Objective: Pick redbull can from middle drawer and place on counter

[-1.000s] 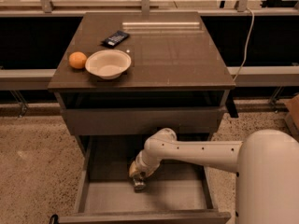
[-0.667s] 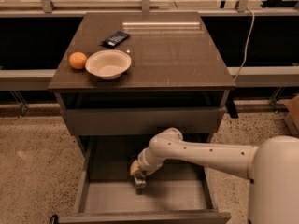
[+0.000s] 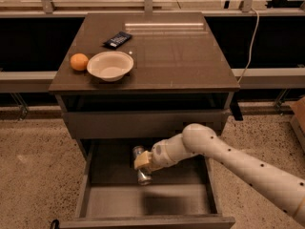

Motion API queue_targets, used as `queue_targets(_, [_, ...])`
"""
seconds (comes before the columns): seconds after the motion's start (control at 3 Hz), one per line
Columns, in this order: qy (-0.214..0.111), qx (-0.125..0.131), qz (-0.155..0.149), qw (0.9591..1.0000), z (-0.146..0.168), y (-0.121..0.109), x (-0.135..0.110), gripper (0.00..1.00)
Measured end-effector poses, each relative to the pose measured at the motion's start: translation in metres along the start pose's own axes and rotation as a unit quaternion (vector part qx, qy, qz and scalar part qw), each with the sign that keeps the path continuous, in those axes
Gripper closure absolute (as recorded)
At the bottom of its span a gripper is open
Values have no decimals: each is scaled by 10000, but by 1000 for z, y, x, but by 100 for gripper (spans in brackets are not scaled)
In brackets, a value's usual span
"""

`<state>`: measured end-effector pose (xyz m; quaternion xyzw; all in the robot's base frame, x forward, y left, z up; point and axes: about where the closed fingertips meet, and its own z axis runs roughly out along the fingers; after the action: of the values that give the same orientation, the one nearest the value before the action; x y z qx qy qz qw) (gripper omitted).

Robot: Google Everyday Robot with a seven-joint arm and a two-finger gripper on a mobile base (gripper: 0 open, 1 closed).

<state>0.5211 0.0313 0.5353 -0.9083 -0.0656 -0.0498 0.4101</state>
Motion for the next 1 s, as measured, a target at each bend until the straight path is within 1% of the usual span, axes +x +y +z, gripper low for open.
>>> queue_targets(0.33, [213,931,-304,9950,-84,-30,-8,100])
queue_targets(0.67, [576,1218,-843,9873,-169,-34,-14,100])
queue_targets(1.0, [828,1256,-1102,9825,-242,-47,-2,100])
